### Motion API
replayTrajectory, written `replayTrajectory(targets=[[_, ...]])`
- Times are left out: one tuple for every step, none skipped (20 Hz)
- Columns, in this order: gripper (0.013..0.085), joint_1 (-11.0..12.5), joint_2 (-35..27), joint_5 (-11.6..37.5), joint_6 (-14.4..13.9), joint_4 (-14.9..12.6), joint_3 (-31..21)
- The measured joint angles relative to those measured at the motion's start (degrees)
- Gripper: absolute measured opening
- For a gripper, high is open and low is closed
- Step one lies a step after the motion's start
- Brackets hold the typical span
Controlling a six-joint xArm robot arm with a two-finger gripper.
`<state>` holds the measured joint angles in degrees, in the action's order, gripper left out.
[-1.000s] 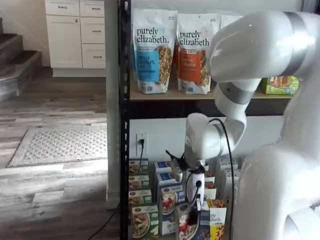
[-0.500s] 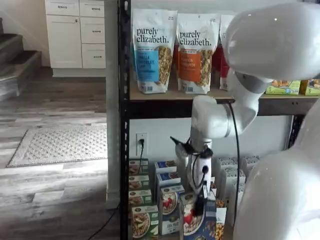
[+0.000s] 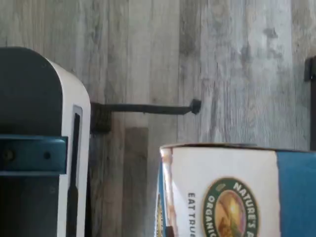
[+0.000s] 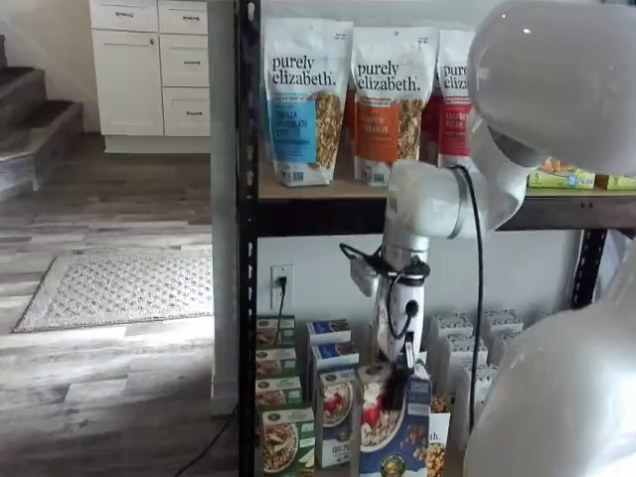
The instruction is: Pick up the blue and white box that is on the bottom shelf, the second box from the left
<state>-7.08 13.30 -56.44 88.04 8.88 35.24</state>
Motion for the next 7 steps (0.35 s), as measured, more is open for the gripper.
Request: replayTrajectory(targets=[[0.045,0.1,0.6,-0.6,0.3,0.5,0.1],[0.045,0.2,1.0,-1.3,0.6,0.9,0.4],[0.045,0.2,1.5,-1.8,0.8,1.2,0.5],[0.045,0.3,1.9,-2.2,0.9,1.4,0.7],[0.045,0.4,2.2,-2.7,1.0,1.7,0.9],[0.045,0.4,2.5,-3.1,1.1,1.9,1.1],[0.045,0.5,2.8,-3.5,1.2,2.0,1.3]])
